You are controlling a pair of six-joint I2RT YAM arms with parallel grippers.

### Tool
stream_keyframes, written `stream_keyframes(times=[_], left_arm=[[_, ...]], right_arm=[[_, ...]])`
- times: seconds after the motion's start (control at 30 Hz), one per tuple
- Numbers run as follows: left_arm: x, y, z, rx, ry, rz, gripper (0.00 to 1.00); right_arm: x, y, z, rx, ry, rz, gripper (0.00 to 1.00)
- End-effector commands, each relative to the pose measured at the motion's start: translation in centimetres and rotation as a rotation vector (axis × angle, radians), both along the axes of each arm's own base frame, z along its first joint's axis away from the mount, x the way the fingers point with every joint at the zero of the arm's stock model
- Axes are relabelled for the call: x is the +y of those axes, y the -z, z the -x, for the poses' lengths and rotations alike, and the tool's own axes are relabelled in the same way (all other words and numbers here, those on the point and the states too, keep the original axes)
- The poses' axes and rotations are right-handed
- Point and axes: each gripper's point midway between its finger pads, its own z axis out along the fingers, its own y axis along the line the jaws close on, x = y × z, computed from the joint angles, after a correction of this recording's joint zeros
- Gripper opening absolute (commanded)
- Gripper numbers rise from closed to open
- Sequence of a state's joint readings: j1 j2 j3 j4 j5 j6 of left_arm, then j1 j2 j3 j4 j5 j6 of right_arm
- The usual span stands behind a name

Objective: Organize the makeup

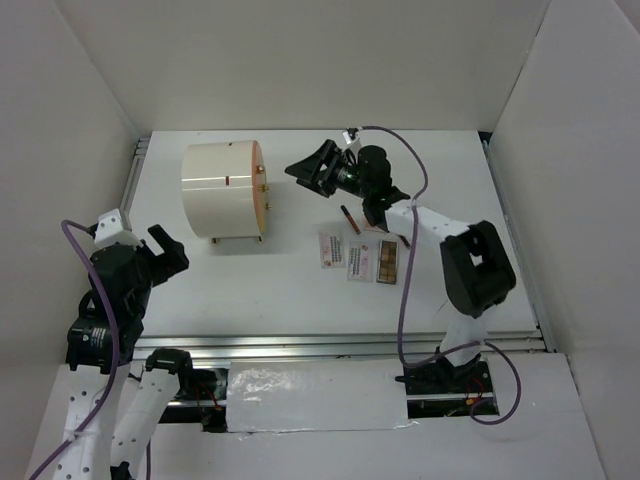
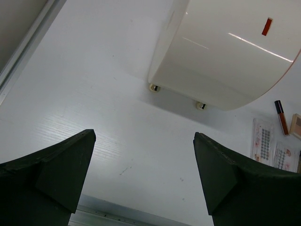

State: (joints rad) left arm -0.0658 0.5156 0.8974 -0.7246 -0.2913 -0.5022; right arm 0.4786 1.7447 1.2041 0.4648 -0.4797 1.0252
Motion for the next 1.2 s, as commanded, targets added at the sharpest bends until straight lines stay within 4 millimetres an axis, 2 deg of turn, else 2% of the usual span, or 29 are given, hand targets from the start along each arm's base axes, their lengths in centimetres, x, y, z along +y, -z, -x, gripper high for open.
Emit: stream_keyframes(times=[0.0,0.1,0.13,0.17,0.53,0.9,1.1,1.17], left_arm=[[0.0,-1.7,-0.8,-0.071,0.0,0.007,1.0],[-0.1,-1.7,-0.7,-0.071,0.004,0.008,0.99],[-0.1,-1.7,-0.7,-0.073,0.005,0.007,0.99],[-0.1,-1.8,-0.7,-0.075,0.007,0.008,0.99],[-0.7,-1.4,-1.2,-0.057,0.04,0.009,0.99],[-0.9,-1.4,-1.3,-0.058,0.052,0.01,1.0],[-0.9,-1.3,-1.3,-0.053,0.055,0.011,0.99],[-0.9,-1.3,-1.4,-0.052,0.055,0.011,0.99]], right_arm=[[2.5,-5.7,-1.2,-0.145,-0.08,-0.189,0.78],[4.4,-4.0,-2.7,-0.114,-0.105,-0.195,0.75],[4.7,-4.2,-3.1,-0.121,-0.104,-0.199,0.75],[5.1,-3.1,-3.6,-0.11,-0.106,-0.194,0.71],[8.6,-0.6,-5.2,-0.066,-0.18,-0.183,0.65],[9.4,0.3,-5.2,-0.04,-0.201,-0.183,0.56],[9.5,0.5,-4.8,-0.041,-0.22,-0.192,0.47],[9.5,0.6,-4.6,-0.033,-0.233,-0.197,0.35]])
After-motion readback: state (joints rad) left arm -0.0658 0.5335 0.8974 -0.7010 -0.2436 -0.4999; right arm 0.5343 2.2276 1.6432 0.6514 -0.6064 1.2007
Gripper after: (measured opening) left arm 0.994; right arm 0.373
